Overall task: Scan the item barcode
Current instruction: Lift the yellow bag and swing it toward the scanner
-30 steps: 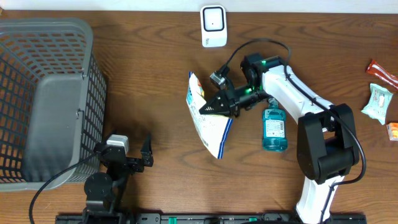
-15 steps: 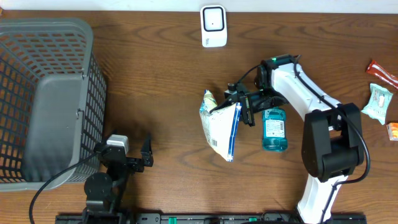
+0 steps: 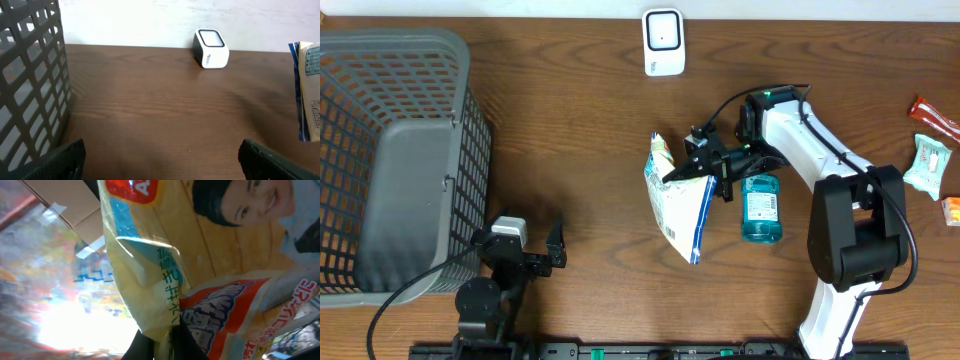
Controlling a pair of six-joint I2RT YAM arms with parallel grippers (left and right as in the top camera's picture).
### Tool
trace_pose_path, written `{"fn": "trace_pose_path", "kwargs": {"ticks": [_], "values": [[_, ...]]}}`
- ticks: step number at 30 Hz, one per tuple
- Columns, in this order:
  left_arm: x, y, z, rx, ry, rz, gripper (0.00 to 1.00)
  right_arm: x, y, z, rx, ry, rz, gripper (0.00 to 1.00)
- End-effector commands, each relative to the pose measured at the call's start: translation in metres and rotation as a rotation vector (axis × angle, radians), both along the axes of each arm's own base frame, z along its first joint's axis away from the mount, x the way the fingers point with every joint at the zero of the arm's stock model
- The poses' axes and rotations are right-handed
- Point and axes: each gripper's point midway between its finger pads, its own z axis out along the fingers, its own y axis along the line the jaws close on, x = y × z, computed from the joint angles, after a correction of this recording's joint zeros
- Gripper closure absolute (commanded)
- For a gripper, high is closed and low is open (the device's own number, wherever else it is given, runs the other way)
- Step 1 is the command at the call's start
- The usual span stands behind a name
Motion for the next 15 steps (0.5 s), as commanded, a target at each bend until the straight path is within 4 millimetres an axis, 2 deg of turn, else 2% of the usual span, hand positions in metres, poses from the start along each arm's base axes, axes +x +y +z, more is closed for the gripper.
{"fn": "trace_pose_path", "kwargs": {"ticks": [1,9,15], "values": [[-0.001,-0.001,-0.012,0.012,0.032,-0.012,0.02,0.001,-0.001,0.006,0.032,-0.069,-0.008,0.99],[-0.001,-0.001,-0.012,0.012,0.032,-0.012,0.02,-0.022,-0.014,-0.024,-0.140,-0.115,0.147,0.99],[-0.001,-0.001,-0.012,0.012,0.032,-0.012,0.02,-0.026,-0.016,-0.011,-0.136,-0.185,0.153,0.99]]}}
